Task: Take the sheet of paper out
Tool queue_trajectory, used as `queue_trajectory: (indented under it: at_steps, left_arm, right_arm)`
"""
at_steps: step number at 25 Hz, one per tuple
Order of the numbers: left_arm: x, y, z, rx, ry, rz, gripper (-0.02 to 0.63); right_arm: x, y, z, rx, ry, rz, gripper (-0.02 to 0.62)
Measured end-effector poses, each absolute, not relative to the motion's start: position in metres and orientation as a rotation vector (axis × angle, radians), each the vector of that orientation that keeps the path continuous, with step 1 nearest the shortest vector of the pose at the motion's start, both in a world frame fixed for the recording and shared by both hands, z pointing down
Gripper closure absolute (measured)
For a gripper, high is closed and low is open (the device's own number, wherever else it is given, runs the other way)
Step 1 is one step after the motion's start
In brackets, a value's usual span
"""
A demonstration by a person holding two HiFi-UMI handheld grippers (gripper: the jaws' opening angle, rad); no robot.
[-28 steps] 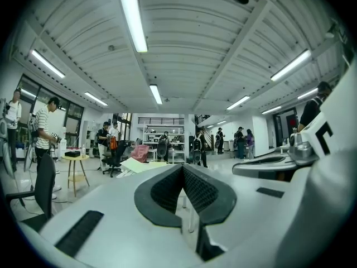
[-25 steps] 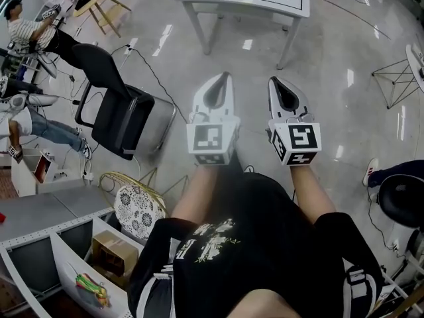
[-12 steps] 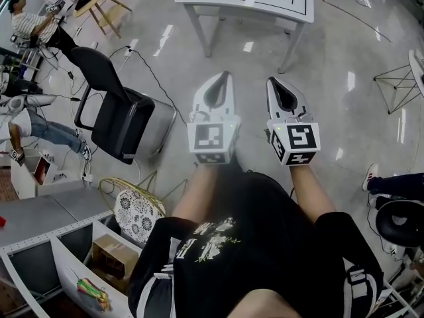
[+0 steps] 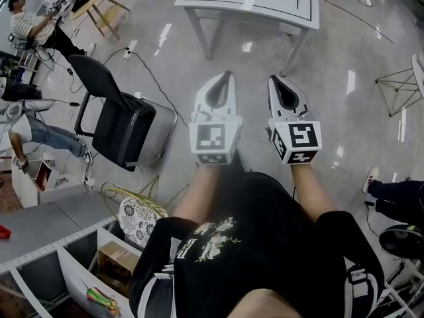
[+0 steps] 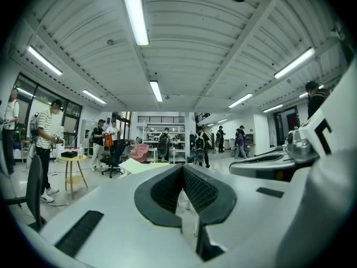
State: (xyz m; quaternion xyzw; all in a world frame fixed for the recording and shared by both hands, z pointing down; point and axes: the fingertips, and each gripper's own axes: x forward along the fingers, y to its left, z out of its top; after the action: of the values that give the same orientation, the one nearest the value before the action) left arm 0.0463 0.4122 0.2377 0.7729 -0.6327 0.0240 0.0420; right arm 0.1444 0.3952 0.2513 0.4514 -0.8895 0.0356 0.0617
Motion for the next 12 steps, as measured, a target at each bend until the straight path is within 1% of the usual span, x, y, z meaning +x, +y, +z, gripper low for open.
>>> queue_trajectory:
  at_steps: [12]
  left_arm:
    - [0.009,0.342,0.232,2.398,-1.884,0.092,0.604]
  right_arm:
    - [0.107,0.328,0.247,1.414,-2.668,0.133,0.595]
